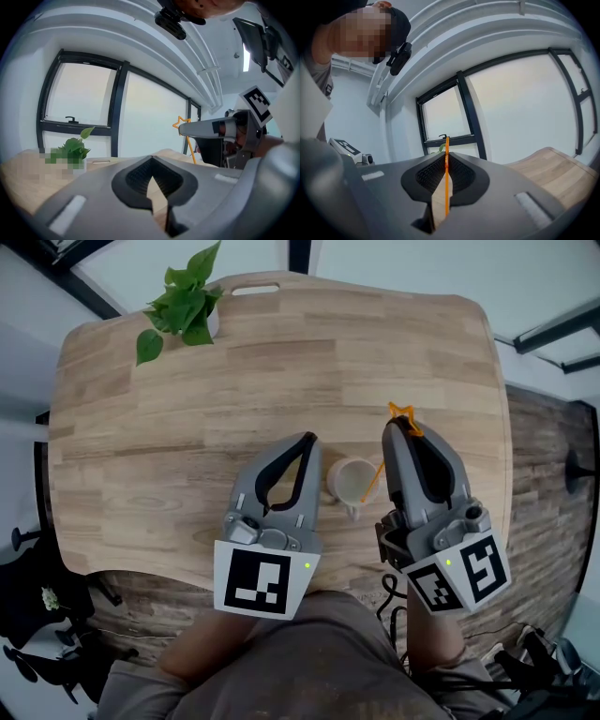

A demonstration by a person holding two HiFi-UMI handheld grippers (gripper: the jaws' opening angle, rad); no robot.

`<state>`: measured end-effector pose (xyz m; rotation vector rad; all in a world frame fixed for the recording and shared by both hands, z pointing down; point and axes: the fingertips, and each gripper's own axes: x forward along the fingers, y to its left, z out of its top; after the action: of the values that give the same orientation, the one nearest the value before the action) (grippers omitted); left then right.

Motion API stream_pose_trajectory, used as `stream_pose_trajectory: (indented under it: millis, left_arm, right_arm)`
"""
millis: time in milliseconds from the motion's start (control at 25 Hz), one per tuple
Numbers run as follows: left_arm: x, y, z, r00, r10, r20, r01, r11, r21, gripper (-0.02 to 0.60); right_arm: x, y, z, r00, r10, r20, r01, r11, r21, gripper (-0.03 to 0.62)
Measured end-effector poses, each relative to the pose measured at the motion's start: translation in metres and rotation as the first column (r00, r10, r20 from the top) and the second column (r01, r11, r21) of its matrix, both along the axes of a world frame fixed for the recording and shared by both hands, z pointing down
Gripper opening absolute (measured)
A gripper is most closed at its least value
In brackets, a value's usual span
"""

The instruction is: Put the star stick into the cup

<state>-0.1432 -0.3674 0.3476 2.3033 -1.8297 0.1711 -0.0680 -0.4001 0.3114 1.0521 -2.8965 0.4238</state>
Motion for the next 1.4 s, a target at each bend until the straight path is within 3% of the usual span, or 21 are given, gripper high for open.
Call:
stream_pose_trajectory:
  millis: [280,960,1400]
  left_arm:
    - [-0.002,-0.008,-0.009,1.0,0.011,0.001,-0.011,1.0,0.019,0.0]
    - [-0.002,-0.01,0.05,0.999,0.02,-0.047,-0.026,0.993,-0.115,0.0]
    - [0.007,-0.006,0.048,0.999,0.039,-0.037,-0.043,0.993,-0.11,0.0]
  right_arm:
    - [-0.004,-0.002,0.0,1.0,0.003,0.002,-0.003,1.0,0.003,0.046]
    - [0.007,0.005,0.085,0.995,0.027,-0.091,-0.038,0.992,-0.12,0.051]
    - [0.016,0.013,0.092,0.994,0.032,-0.105,-0.046,0.99,-0.133,0.071]
